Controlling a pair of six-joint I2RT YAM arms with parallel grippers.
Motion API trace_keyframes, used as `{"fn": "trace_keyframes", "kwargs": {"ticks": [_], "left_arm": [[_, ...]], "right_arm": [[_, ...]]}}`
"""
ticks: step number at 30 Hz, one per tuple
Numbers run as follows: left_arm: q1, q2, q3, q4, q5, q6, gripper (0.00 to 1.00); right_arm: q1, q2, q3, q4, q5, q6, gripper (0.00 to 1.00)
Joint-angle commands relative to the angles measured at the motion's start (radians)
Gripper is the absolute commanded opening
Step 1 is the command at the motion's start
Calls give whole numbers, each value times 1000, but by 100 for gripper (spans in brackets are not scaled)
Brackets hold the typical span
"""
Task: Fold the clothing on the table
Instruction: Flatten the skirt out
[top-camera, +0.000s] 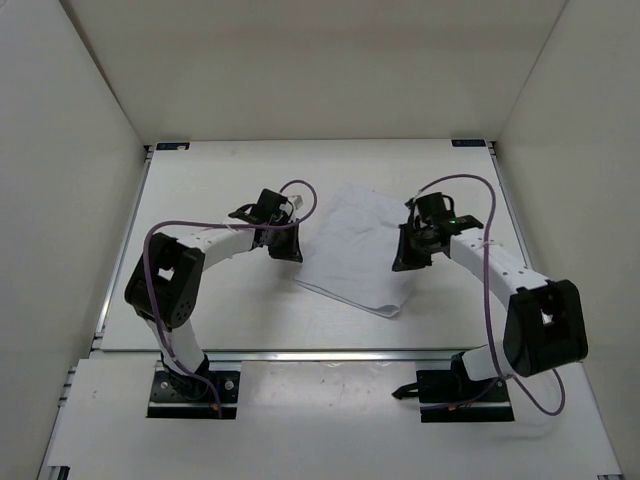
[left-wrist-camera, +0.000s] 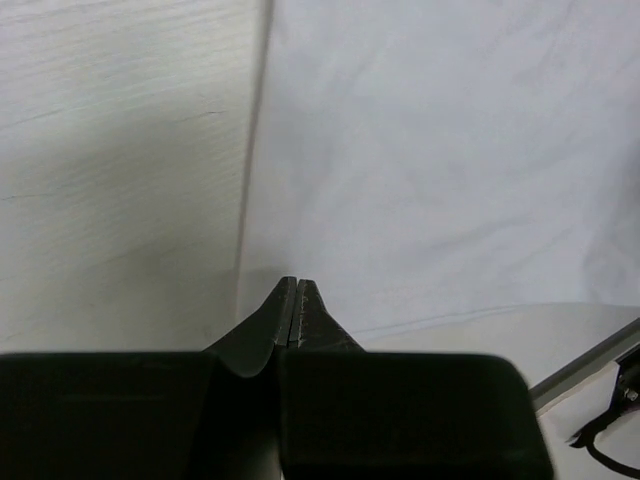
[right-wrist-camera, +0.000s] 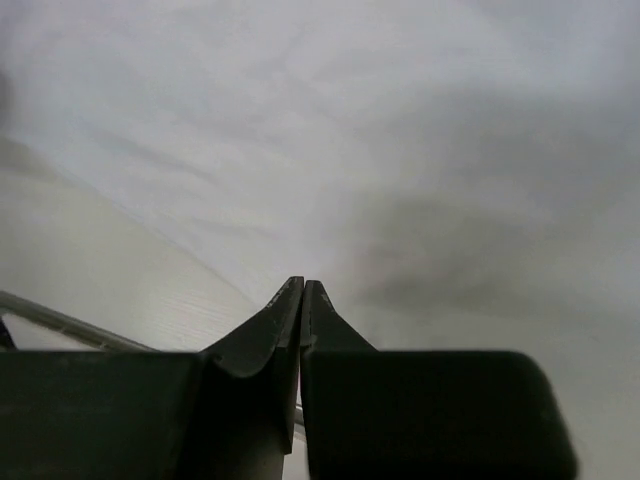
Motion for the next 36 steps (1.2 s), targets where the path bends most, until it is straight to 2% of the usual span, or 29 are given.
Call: {"fn": "trace_keyframes", "kwargs": {"ticks": [1,3,9,16,20,26,29,34,36], "left_arm": [[-32,-48,22,20,34,1,0],[-44,-42,4,30,46,-6,0],[-38,-20,-55,55,54,-18,0],[-48,57,-18,6,39,-6,0],[-63,83,8,-26,-16,1,0],[-49,66,7,-45,-21,5,0],[-45,60,17,-55,-32,17,0],[-31,48,11,-85,-44,19,0],[-20,20,-9,-77,-55,11,0]], "right_arm": [[79,78,7,108,-72,58,0],[124,114,-20,139,-91,78,0],[139,175,-65,84,-77,60,0],[66,77,-152,60,-59,44,0],[15,37,-237,26,-56,29,0],[-60,-69,-292,-32,-39,-2,1],[-106,-113,-252,-49,-63,-8,6],[-157,-90,-113,-51,-39,-32,28],[-158,-46,-91,-22,-27,-49,26]]}}
